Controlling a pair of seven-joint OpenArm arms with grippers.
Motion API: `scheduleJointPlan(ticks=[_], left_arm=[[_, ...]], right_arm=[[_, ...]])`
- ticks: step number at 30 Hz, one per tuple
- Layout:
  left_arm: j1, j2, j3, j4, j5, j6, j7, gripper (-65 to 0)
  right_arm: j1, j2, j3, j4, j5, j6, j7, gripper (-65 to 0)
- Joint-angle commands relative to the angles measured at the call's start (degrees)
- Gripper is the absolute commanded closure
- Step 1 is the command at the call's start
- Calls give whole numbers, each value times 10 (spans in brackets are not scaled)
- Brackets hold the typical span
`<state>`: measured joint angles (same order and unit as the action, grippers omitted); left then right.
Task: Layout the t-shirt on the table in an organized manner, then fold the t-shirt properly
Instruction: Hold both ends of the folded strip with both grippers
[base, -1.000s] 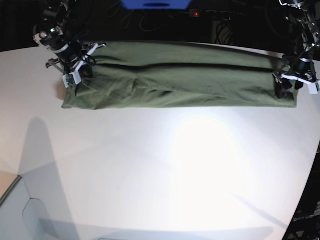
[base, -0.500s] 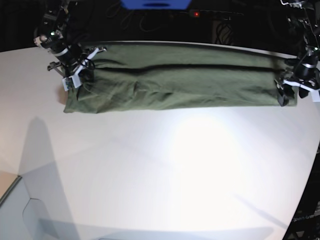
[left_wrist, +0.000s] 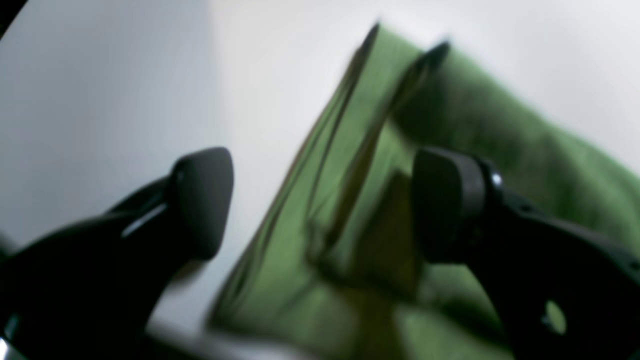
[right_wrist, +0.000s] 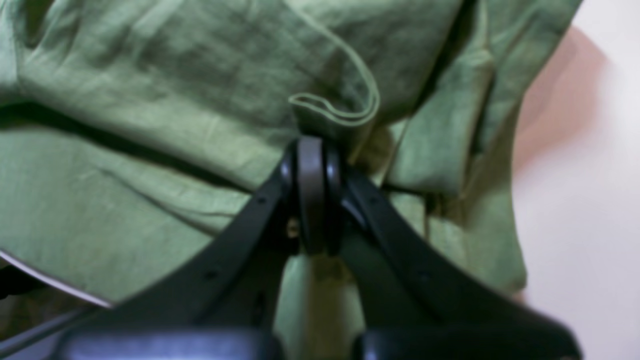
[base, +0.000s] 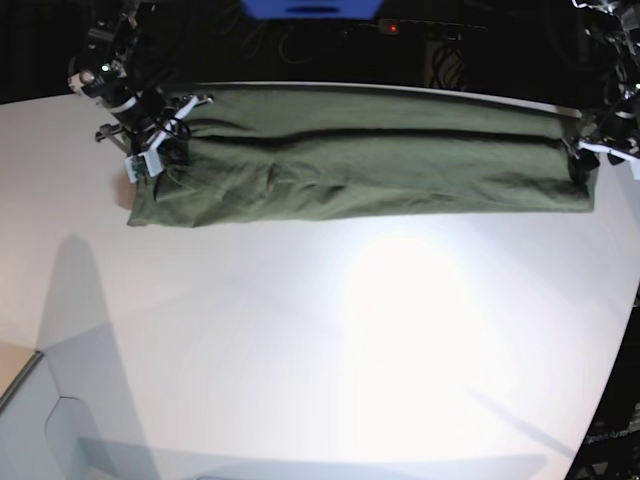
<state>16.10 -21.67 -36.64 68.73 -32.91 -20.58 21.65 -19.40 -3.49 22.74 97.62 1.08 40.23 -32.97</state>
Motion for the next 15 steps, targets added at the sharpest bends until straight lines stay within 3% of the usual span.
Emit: scheduleJointPlan(ticks=[1, 11, 13, 15], left_arm=[[0, -7, 3, -1, -4, -2, 4, -542], [-15, -2, 47, -9, 39, -2, 3, -520], [-16, 6, 47, -10, 47, -2, 3, -450], [-23, 9, 47, -10, 53, -2, 3, -326]], right_arm=[[-2, 0, 1, 4, -12, -2, -15, 0], [-3, 3, 1, 5, -13, -2, -15, 0], [-3, 3, 1, 5, -13, -2, -15, 0], [-3, 3, 1, 5, -13, -2, -15, 0]])
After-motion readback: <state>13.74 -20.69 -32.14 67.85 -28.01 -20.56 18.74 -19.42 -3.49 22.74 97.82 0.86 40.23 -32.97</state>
